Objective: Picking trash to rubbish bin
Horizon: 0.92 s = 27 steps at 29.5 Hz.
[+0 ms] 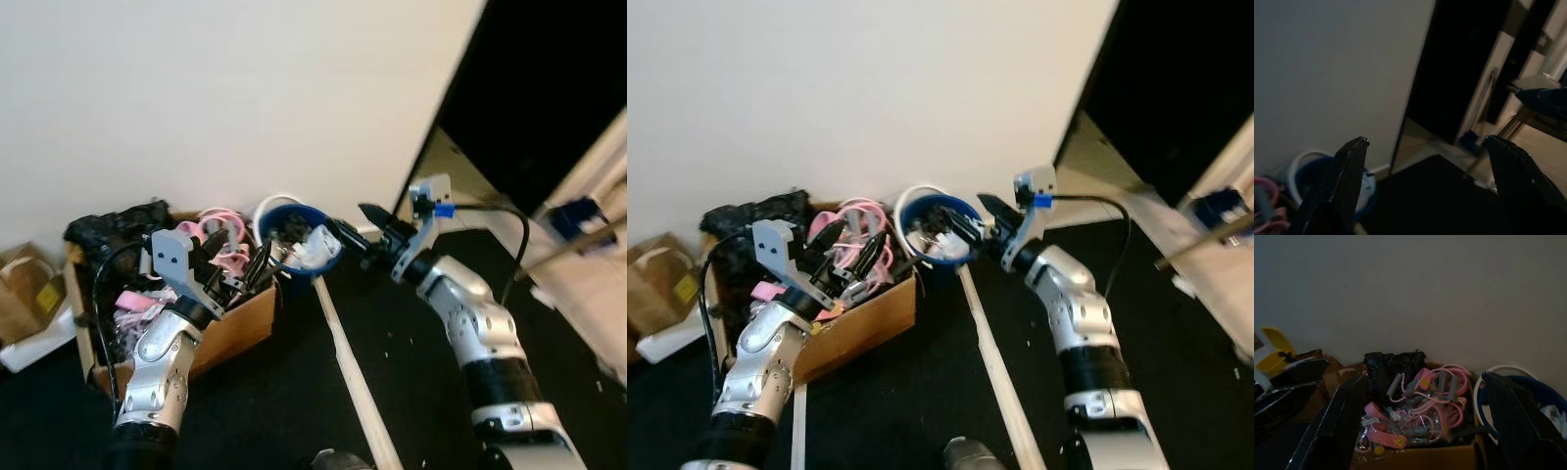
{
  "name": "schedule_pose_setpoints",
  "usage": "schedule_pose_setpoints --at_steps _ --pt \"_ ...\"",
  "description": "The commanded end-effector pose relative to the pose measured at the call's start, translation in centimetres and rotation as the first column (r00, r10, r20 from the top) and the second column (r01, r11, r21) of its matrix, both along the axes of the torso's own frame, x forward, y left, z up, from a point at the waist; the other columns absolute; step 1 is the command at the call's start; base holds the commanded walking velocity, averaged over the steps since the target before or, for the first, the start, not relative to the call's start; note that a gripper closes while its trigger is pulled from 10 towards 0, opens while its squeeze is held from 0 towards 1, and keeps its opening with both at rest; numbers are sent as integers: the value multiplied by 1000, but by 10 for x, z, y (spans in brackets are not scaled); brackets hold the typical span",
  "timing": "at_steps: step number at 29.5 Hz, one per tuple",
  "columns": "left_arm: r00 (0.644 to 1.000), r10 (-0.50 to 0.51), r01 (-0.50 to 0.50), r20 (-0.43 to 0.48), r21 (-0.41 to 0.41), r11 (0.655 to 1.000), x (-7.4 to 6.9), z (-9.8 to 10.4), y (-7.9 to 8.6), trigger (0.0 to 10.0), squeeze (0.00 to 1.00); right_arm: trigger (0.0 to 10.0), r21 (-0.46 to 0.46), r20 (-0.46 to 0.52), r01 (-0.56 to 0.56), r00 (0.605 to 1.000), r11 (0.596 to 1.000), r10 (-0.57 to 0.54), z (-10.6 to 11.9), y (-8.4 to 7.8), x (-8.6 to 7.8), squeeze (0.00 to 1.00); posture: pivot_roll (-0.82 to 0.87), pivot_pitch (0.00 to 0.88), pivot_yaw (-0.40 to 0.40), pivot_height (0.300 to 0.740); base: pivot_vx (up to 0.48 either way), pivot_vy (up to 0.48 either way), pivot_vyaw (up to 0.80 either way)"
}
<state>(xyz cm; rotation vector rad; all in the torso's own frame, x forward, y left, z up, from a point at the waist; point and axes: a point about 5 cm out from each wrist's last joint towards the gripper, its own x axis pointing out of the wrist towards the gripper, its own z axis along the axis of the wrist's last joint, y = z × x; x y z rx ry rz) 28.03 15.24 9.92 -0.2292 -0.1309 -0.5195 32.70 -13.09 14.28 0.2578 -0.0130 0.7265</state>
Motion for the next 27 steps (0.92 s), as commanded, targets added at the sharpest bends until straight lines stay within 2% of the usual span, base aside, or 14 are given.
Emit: schedule_pose_setpoints --at_steps 1,27 --pt "1000 -1 1 -17 6 1000 -1 -4 0 10000 0 10000 -12 -19 5 1000 1000 -5 -5 -3 -1 0 35 0 -47 740 0 0 -788" --pt "1000 -3 3 -15 9 1000 -1 -3 1 10000 0 10000 -9 -20 6 1000 1000 -6 -3 -3 0 0 36 0 -44 740 0 0 -795"
